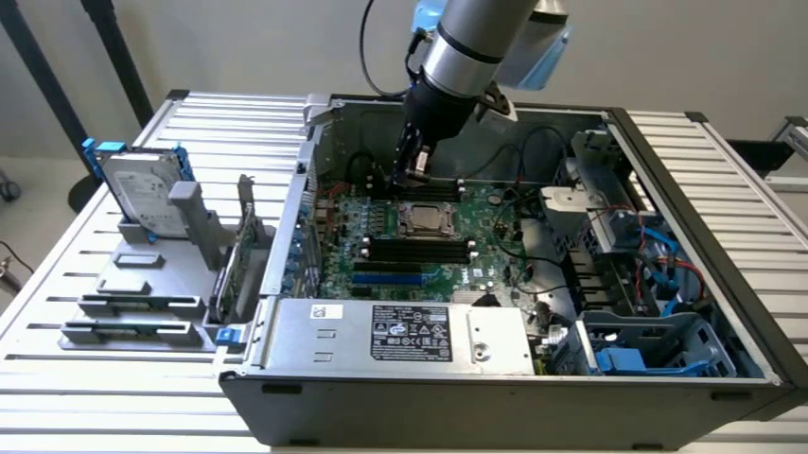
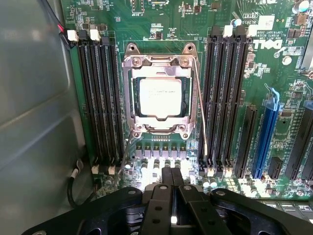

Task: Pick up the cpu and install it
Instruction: 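Install the first cpu locking lever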

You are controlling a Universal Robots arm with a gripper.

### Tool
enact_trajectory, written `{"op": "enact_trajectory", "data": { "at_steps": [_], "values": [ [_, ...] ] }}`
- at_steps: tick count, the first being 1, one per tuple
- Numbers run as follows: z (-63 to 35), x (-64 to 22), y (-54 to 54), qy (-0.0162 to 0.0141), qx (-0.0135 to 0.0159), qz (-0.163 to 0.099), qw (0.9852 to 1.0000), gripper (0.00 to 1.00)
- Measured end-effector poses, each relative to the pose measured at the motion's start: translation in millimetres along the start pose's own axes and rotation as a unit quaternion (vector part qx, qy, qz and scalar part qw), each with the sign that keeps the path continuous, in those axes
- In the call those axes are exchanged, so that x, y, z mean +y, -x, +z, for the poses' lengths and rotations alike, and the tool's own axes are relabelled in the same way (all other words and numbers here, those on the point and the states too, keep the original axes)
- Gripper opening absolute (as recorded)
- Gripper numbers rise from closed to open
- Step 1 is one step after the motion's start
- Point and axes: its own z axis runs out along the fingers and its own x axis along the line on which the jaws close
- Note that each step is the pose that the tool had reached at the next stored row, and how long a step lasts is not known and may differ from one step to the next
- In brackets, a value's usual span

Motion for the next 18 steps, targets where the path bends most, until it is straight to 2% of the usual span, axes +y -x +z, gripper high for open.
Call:
{"op": "enact_trajectory", "data": {
  "at_steps": [11,14,18],
  "values": [
    [0.1,-0.2,0.0,-0.0006,0.0000,0.000,1.0000,0.11],
    [3.7,-10.1,0.3,-0.0006,0.0003,0.000,1.0000,0.11],
    [8.5,-24.7,0.7,-0.0004,0.0037,0.002,1.0000,0.11]
  ]
}}
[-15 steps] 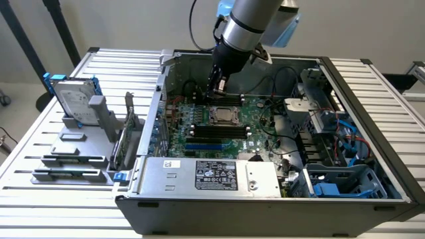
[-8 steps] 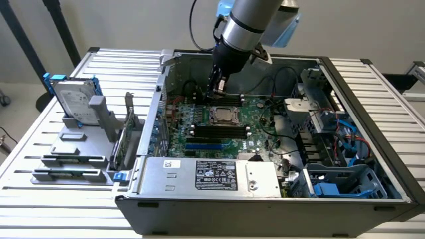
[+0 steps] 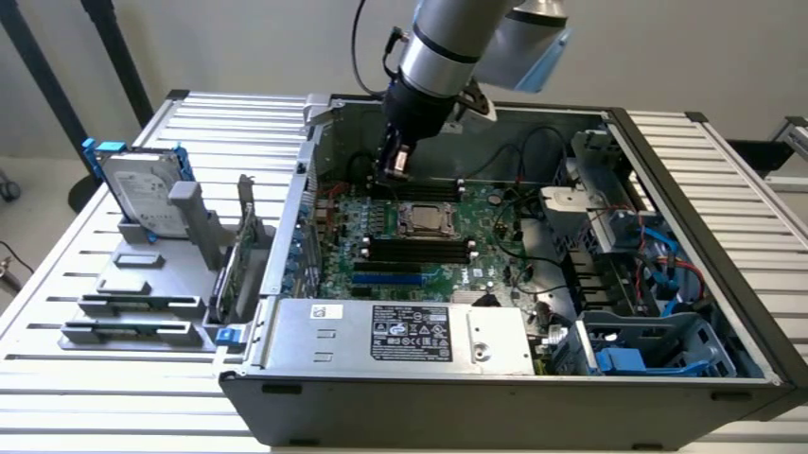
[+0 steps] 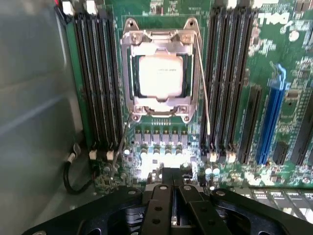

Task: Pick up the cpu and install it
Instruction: 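Install the first cpu locking lever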

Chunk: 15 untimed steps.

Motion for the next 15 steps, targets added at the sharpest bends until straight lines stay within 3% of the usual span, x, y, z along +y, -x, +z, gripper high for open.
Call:
{"op": "enact_trajectory", "data": {
  "at_steps": [3,9,15],
  "values": [
    [1.8,-5.4,0.2,0.0007,0.0072,0.005,1.0000,0.11],
    [3.0,-7.3,0.2,0.0034,0.0255,0.025,0.9994,0.11],
    [5.1,-6.7,0.4,0.0065,0.0425,0.058,0.9974,0.11]
  ]
}}
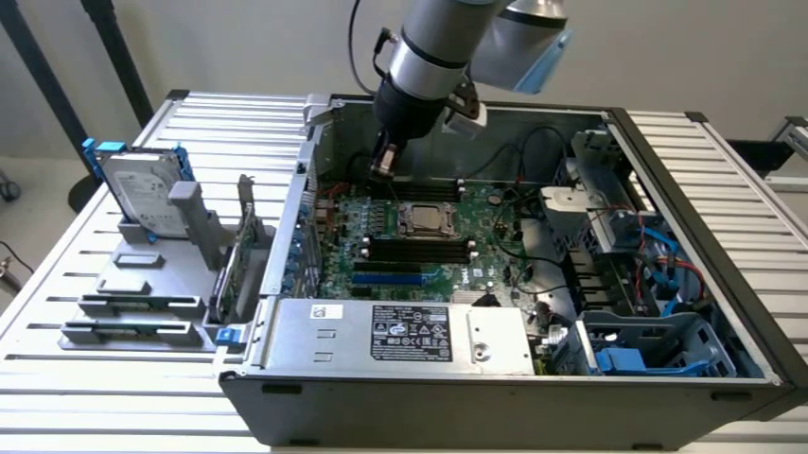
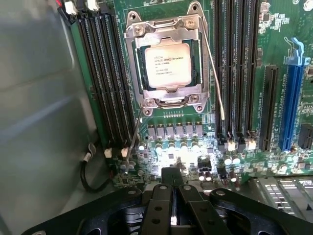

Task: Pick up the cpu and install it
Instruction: 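Install the first cpu locking lever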

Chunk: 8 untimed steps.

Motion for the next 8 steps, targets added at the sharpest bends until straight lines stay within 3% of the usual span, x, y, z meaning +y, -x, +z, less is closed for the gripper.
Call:
{"op": "enact_trajectory", "data": {
  "at_steps": [5,8],
  "values": [
    [4.7,1.6,0.5,0.0042,0.0140,0.043,0.9990,0.11],
    [6.2,2.1,0.6,0.0062,0.0207,0.063,0.9978,0.11]
  ]
}}
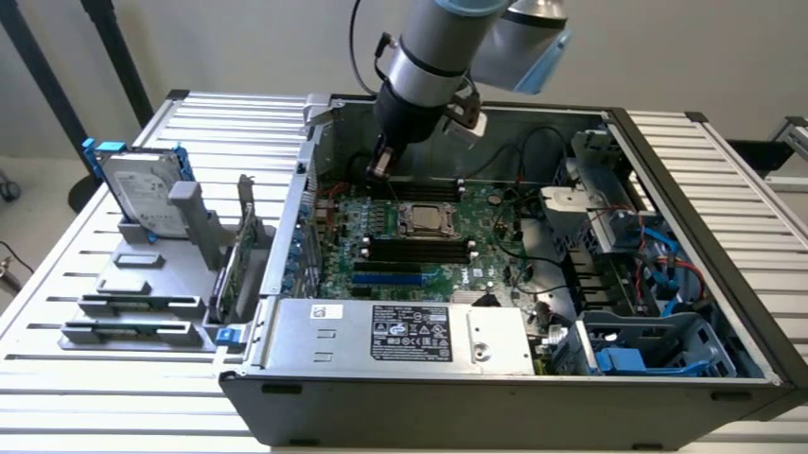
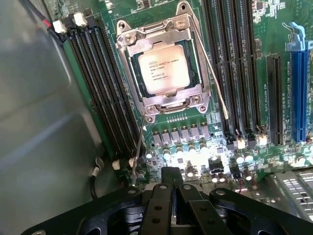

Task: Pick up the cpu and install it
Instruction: 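Install the first cpu locking lever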

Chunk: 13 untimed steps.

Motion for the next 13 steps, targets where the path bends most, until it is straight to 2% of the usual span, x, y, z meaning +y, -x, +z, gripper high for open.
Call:
{"op": "enact_trajectory", "data": {
  "at_steps": [3,5,8,11,12,13],
  "values": [
    [0.8,0.1,0.1,0.0010,0.0076,0.016,0.9998,0.11],
    [1.0,-0.5,0.3,0.0001,0.0141,0.021,0.9997,0.11],
    [1.5,-2.1,0.9,-0.0039,0.0296,0.024,0.9993,0.11],
    [2.0,-3.8,1.4,-0.0087,0.0472,0.026,0.9985,0.11],
    [2.1,-4.1,1.5,-0.0096,0.0518,0.028,0.9982,0.11],
    [2.1,-4.3,1.6,-0.0096,0.0546,0.032,0.9980,0.11]
  ]
}}
